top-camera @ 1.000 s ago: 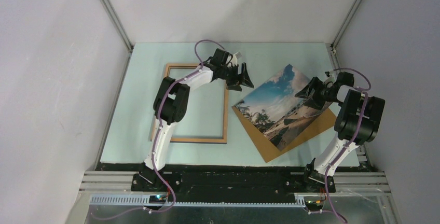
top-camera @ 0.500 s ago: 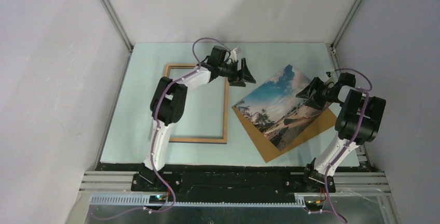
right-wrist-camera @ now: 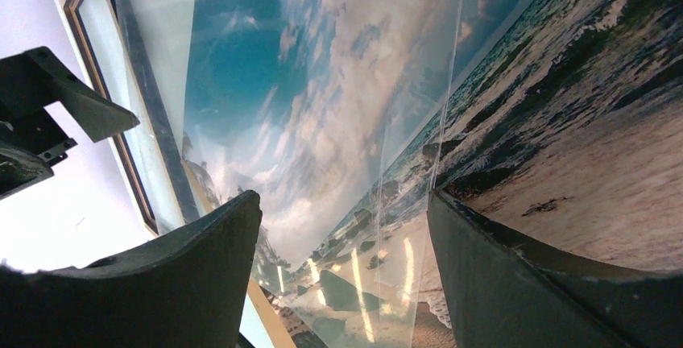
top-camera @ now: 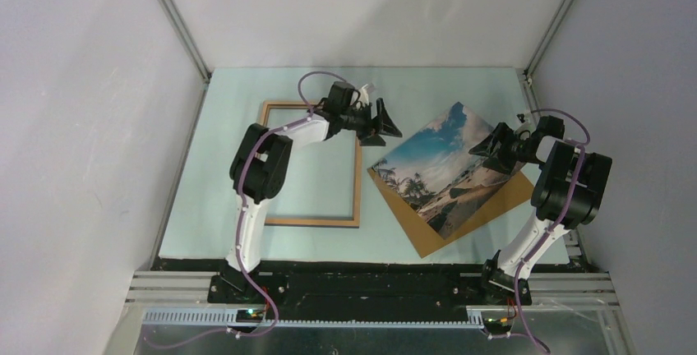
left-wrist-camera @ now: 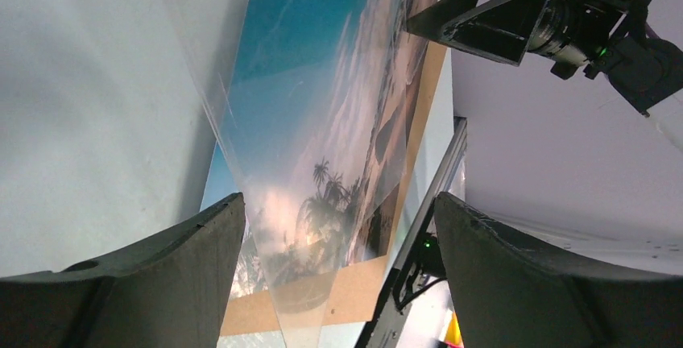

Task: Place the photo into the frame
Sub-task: Pick up the photo frame item at the center of the board.

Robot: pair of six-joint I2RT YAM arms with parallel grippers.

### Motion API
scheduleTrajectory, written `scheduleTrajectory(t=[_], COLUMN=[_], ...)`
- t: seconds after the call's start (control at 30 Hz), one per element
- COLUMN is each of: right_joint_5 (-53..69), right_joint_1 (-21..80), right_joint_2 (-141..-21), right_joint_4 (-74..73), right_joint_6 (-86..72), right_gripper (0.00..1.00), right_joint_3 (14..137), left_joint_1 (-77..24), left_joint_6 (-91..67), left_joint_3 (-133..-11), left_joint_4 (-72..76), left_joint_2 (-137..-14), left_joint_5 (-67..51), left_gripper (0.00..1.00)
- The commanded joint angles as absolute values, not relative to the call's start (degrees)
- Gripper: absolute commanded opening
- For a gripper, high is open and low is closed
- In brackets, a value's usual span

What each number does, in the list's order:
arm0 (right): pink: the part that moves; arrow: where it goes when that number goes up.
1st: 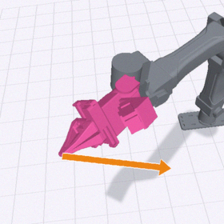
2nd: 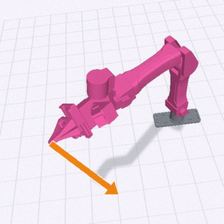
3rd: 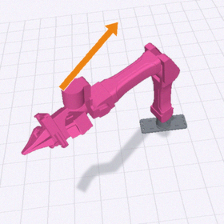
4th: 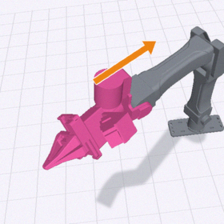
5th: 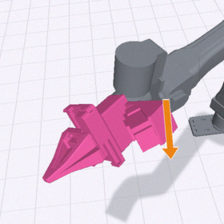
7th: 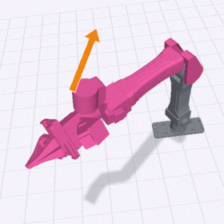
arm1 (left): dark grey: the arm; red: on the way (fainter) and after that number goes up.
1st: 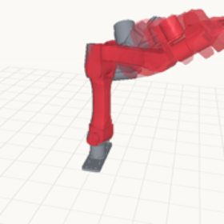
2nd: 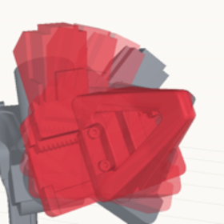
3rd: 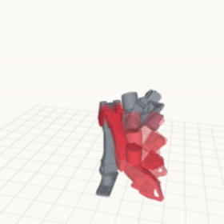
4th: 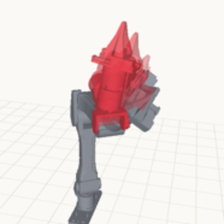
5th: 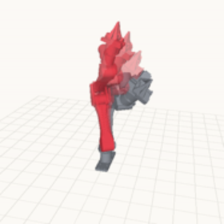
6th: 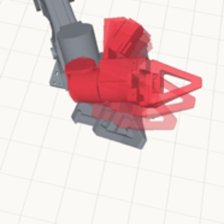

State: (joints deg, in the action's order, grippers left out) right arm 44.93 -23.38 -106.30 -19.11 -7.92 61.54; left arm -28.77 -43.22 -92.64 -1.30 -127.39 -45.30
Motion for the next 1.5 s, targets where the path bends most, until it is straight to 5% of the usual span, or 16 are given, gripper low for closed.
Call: scheduleTrajectory(t=[0.0, 0.87, 1.47], right_joint_5=[50.3, 54.2, 52.4], right_joint_1=[-22.0, -22.1, -22.4], right_joint_2=[-108.3, -107.9, -107.7], right_joint_4=[-19.9, -16.8, -17.6], right_joint_6=[-8.4, -10.9, -9.2], right_gripper=[0.79, 0.77, 0.75], right_joint_3=[61.1, 58.7, 58.6], left_joint_1=[-31.7, -33.0, -30.6], left_joint_6=[-49.0, -67.3, -46.3], left_joint_3=[-89.7, -78.9, -87.0], left_joint_4=[3.8, 14.2, -2.8], left_joint_2=[-122.8, -122.6, -121.7], left_joint_5=[-46.6, -41.9, -34.4], left_gripper=[0.90, 0.98, 0.94])
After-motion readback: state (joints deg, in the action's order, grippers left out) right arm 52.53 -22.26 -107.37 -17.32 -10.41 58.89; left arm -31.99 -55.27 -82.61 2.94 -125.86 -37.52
